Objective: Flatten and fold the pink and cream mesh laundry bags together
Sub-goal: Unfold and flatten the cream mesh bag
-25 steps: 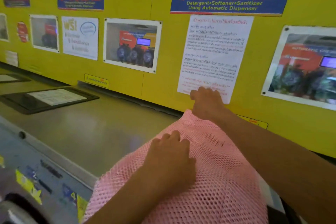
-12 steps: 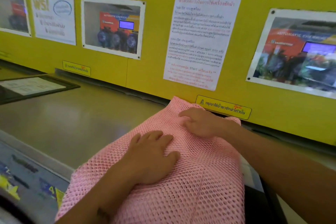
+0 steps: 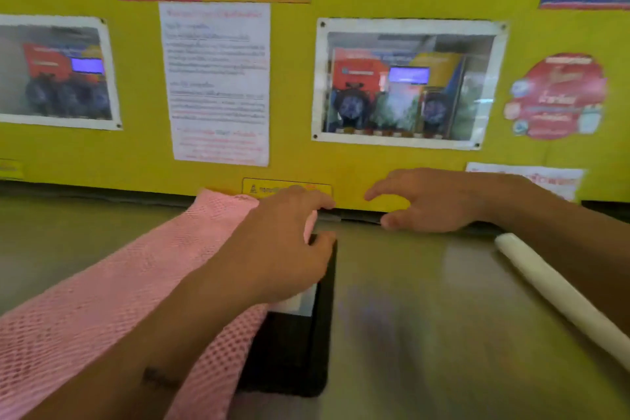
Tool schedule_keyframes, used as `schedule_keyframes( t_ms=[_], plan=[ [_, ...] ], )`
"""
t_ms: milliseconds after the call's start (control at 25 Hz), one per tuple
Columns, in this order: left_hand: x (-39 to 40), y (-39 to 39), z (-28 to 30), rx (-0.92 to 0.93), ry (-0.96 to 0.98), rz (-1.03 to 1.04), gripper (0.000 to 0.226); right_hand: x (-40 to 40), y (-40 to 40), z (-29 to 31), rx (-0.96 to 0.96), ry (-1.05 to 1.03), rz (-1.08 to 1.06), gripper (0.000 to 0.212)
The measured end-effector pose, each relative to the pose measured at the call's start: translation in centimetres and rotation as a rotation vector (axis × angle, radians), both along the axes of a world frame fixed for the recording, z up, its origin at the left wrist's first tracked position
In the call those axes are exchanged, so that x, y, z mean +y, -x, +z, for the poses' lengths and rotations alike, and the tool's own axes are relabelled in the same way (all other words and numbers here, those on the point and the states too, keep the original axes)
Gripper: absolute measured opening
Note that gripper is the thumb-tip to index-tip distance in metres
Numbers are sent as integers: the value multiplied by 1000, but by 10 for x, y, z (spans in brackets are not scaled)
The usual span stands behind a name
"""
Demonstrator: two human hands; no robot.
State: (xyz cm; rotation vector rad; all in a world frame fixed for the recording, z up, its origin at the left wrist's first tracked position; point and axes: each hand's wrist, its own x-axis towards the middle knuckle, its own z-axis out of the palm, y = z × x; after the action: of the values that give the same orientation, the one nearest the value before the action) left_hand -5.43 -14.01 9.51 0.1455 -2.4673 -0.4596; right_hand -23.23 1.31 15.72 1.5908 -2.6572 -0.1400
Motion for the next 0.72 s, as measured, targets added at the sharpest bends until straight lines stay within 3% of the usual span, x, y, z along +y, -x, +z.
schedule_keyframes(
  t_ms=[200,360,520,720],
  plan=[
    [89,73,-2,-118,-10,-147,45,128,56,-12,-26,-150,-469,48],
    [137,110,-20,-250,73,-184,48,178,62,-38,-246,-202,-641,49],
    [160,121,-35,-330,43,-220,46,182,62,-73,-190,-149,-652,57],
    [146,114,-36,-273,-87,-137,42,150,58,-72,-325,199,-430,48]
  ],
)
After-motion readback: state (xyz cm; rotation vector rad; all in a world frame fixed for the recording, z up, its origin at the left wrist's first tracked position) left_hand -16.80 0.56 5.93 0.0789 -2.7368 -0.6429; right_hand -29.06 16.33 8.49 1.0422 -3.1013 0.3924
